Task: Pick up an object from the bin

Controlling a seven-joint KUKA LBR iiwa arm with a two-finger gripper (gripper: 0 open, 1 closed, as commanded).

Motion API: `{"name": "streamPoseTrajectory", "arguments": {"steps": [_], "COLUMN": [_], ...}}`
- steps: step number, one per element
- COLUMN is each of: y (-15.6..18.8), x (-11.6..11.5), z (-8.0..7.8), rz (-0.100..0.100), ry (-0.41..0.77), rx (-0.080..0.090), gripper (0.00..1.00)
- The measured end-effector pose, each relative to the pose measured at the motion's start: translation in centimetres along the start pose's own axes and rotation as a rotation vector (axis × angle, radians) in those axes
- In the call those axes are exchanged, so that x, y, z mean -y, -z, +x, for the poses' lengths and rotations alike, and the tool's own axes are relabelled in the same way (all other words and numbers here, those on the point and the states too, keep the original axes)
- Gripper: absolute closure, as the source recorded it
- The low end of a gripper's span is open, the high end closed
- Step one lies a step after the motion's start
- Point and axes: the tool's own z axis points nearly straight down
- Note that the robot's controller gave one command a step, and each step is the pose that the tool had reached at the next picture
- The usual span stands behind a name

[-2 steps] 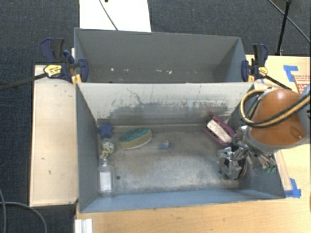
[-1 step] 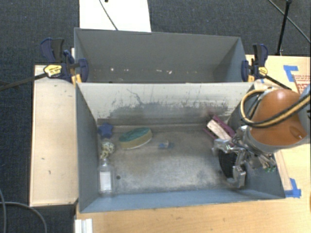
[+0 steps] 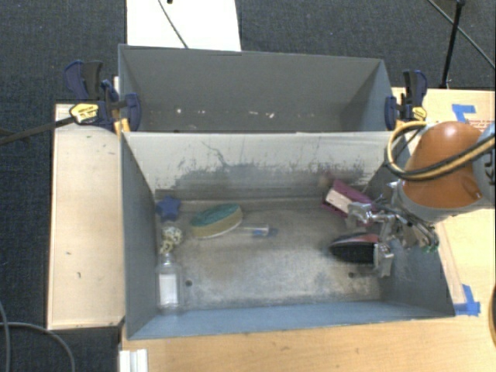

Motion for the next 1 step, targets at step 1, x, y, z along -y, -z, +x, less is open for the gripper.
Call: {"name": "streamPoseTrajectory", "arguments": {"steps": [1], "y": [0.30], "x": [-0.09], "z": [-0.25], "rz": [0.001], "ry": [0.001], "rx": [0.009], "gripper": [1.00]}}
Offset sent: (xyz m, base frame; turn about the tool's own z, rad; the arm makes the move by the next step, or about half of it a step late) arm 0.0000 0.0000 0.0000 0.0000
